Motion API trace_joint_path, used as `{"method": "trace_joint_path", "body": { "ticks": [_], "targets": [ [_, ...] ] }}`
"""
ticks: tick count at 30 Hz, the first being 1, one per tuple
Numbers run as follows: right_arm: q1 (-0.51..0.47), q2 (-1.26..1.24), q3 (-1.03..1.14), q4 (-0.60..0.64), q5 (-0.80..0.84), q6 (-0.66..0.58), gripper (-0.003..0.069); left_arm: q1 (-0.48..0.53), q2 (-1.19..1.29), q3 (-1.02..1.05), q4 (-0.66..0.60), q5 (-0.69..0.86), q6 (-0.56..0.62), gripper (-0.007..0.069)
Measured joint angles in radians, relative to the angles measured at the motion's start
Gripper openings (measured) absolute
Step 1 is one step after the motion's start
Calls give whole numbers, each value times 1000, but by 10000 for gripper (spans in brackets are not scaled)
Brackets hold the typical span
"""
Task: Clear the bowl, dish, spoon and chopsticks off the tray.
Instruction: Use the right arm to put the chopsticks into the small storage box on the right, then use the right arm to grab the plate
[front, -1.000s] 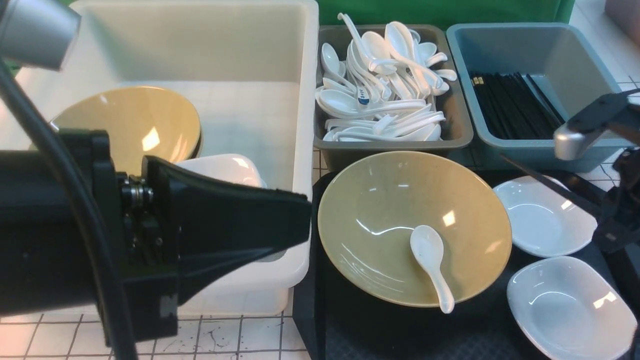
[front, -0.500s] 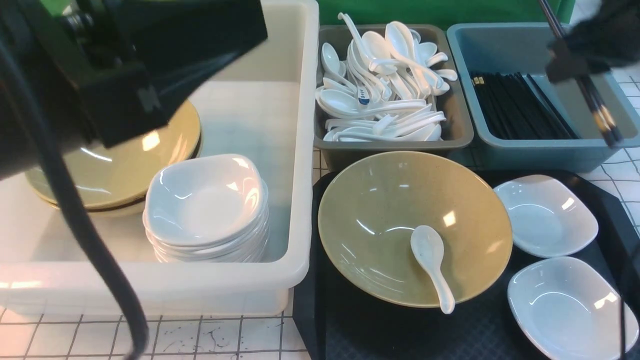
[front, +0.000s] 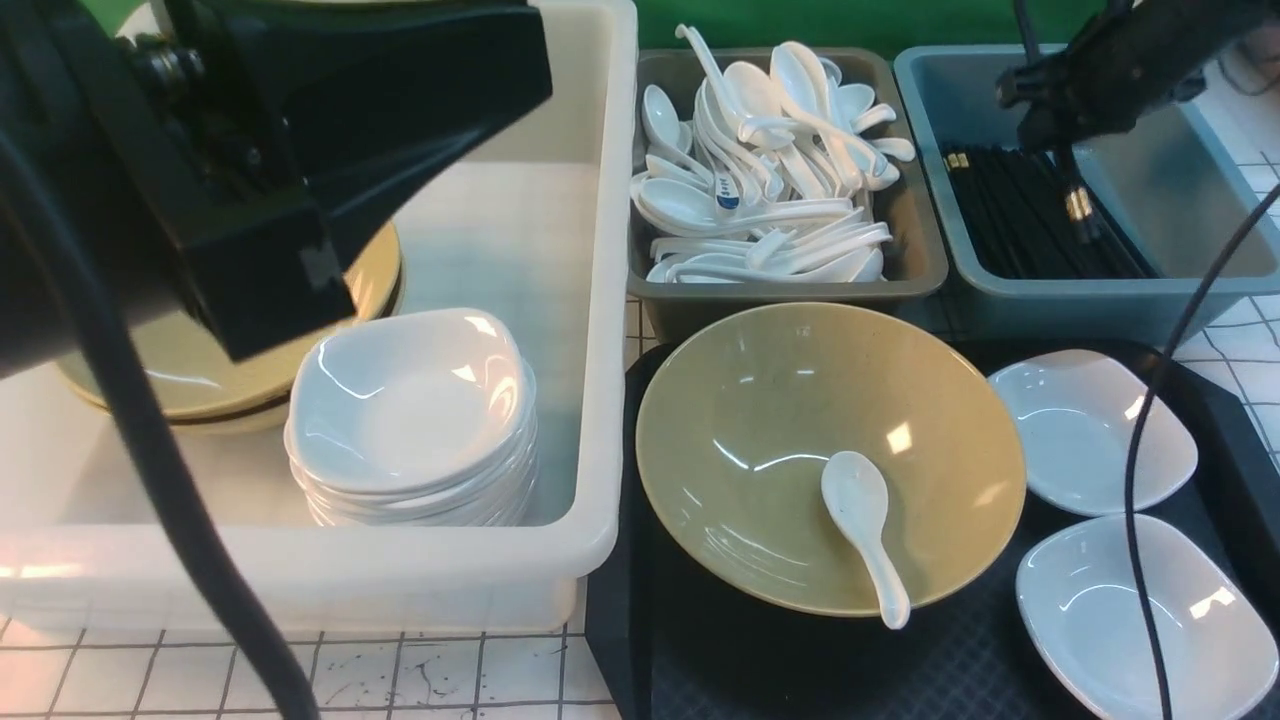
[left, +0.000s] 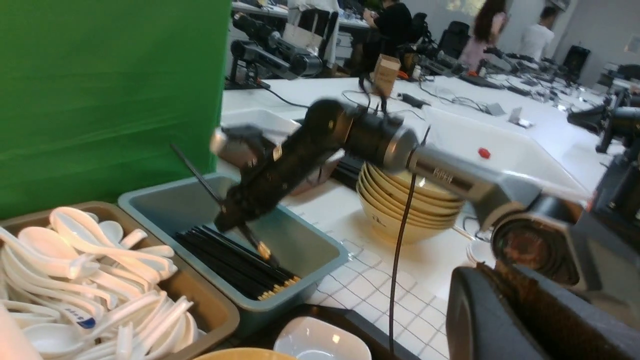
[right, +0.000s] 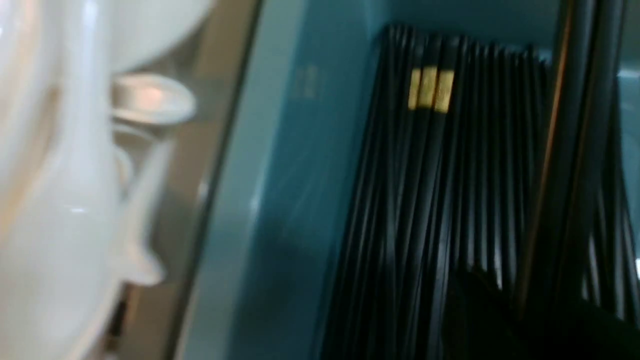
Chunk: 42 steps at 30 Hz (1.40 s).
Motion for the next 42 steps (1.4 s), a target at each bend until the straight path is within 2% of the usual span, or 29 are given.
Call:
{"method": "trace_joint_path", "body": {
  "ticks": [2,6,10,13,14,20,22,23,24,26,29,31,32,36,39,42],
  "targets": [
    [0,8,-4,-7,6,14,189,0,0,0,0,-6,-9,-1],
    [0,7,-10,-44,34,42,419,0,0,0,4,-8,-20,-1],
    [0,-21,-12,-49,123,40,510,0,0,0,33,-1,-30,-1],
    [1,-68,-12,-49,244,40,501,0,1,0,69,40,-40,-1],
    [8,-107,-10,-53,293,40,459,0,3,0,97,77,-64,-1],
    [70,-292,99,-55,293,40,226,0,10,0,207,230,-193,-1],
    [105,-387,207,-62,293,41,186,0,10,0,261,271,-239,-1],
    [109,-397,207,-64,293,41,184,0,10,0,261,273,-244,-1],
    [138,-465,303,-83,293,44,178,0,10,0,299,294,-275,-1],
    [174,-546,396,-112,293,54,181,0,10,0,327,312,-314,-1],
    [245,-727,664,-166,293,78,218,0,10,0,373,351,-378,-1],
    [260,-773,741,-171,293,85,234,0,10,0,381,362,-386,-1],
    [278,-835,862,-180,293,96,258,0,10,0,387,376,-394,-1],
    [302,-980,1123,-185,268,132,309,0,10,11,387,380,-399,-1],
    [327,-1029,1228,-189,235,147,343,0,10,31,387,362,-399,-1],
    [409,-1051,1386,-192,140,160,398,0,10,73,388,321,-400,-1]
  ]
}}
